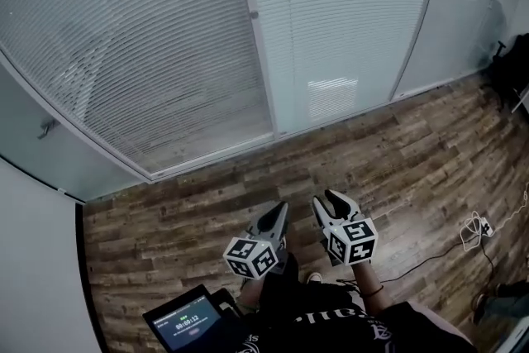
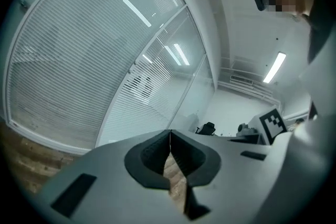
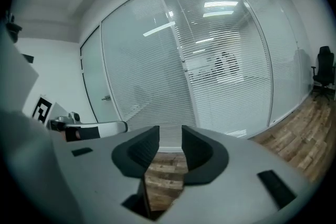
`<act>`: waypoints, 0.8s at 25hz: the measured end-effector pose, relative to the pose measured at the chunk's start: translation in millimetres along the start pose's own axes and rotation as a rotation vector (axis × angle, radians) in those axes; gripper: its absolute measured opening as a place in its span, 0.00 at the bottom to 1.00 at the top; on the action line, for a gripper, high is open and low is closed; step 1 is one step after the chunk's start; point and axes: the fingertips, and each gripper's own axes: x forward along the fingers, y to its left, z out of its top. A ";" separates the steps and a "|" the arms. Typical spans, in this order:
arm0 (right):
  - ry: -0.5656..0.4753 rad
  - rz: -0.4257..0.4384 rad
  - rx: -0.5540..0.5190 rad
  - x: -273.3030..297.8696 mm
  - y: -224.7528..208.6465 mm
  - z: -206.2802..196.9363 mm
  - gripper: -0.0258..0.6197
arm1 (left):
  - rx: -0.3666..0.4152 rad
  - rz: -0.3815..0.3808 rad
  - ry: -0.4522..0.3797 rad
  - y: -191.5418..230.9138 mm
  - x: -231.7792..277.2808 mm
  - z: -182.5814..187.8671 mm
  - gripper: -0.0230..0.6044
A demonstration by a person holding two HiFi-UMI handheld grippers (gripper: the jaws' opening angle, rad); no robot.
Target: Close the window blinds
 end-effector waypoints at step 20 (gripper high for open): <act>-0.023 0.062 -0.016 -103.6 15.8 -34.7 0.25 | 0.052 0.003 0.002 -100.2 -52.7 -52.4 0.05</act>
